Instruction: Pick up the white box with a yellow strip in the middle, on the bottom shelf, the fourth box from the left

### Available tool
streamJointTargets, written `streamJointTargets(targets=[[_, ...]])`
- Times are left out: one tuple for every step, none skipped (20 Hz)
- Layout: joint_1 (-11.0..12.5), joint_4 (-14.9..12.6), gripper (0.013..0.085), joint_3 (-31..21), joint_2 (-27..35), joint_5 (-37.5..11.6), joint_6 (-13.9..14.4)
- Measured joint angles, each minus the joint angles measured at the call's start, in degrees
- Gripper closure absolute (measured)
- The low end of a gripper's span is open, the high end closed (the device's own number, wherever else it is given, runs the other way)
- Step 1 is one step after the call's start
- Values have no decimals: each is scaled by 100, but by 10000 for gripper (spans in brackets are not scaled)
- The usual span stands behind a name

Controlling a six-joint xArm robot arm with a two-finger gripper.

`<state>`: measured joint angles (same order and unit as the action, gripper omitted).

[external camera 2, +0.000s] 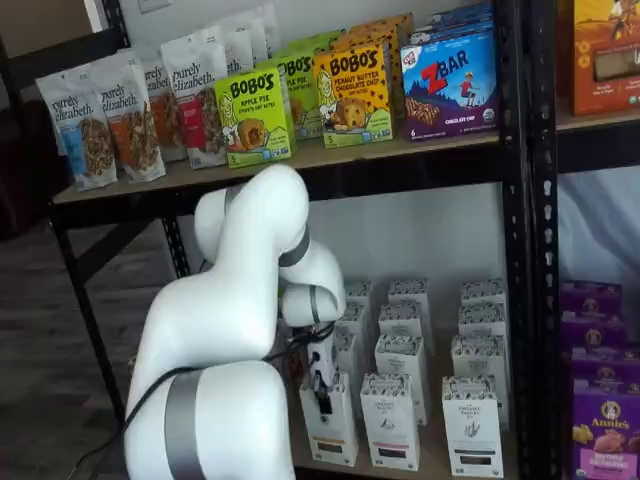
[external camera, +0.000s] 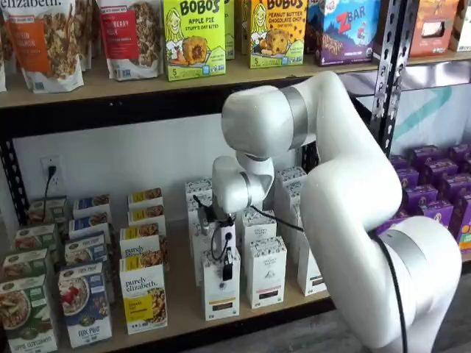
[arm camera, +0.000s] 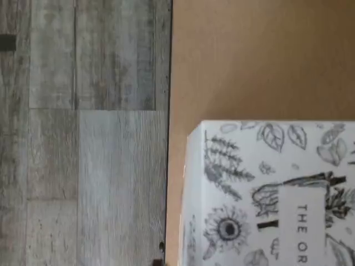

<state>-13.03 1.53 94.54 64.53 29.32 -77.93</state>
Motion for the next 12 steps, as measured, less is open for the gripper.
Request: streamJointTargets(targets=[[-3,0,250,12,9,10,3],[-5,-3,250,19,15,14,8],[-6,-19,250,34,22,33,24],[-6,-29,250,45,27,48,32],[-6,-40,250,51,30,55,41],[-6,-40,250,54,32,58,40],[-6,-35,250,52,32,42,38],[-6,-29,250,45,32,28,32],[-6,-12,250,39,30,20,17],[-5,17,250,33,24,17,-9],[-5,41,290,28,19,17,-29],[-5,66,330,26,15,17,-51]])
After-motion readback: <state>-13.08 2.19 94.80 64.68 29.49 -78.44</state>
